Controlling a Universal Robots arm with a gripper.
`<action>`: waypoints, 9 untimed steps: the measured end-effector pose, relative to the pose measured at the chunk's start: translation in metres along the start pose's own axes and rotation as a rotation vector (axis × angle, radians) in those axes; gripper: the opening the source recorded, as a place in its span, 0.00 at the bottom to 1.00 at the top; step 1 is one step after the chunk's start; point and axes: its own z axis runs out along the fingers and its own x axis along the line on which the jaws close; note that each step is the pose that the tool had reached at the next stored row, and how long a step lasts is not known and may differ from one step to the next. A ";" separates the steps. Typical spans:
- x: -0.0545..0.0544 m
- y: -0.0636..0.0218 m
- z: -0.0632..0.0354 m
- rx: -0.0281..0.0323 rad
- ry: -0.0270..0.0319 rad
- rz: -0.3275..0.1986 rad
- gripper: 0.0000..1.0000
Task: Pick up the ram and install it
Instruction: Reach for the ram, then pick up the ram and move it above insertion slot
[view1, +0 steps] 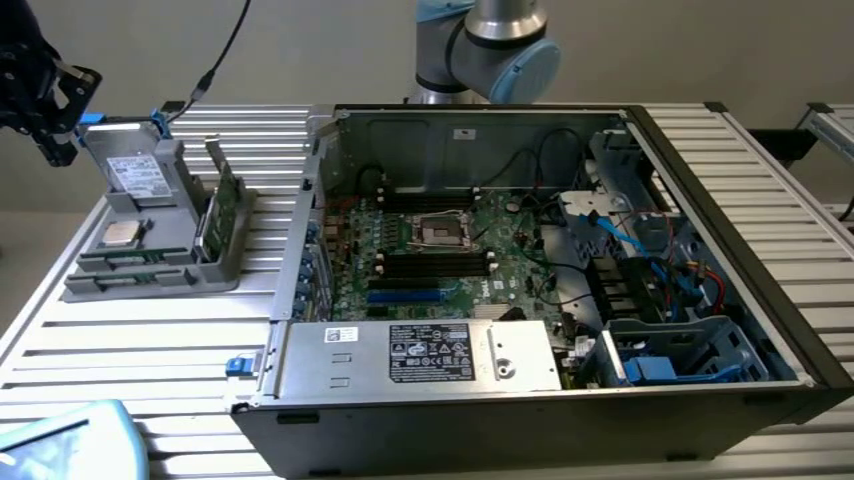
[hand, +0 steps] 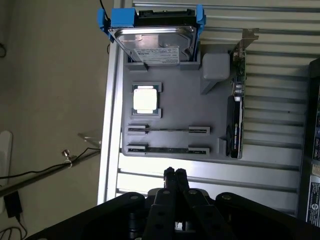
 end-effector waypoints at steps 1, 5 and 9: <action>0.000 0.0000 0.0000 0.0000 0.0000 0.000 0.11; 0.000 0.0000 0.0000 0.0000 0.0000 0.000 0.11; 0.000 0.0000 0.0000 0.0003 0.0005 -0.005 0.11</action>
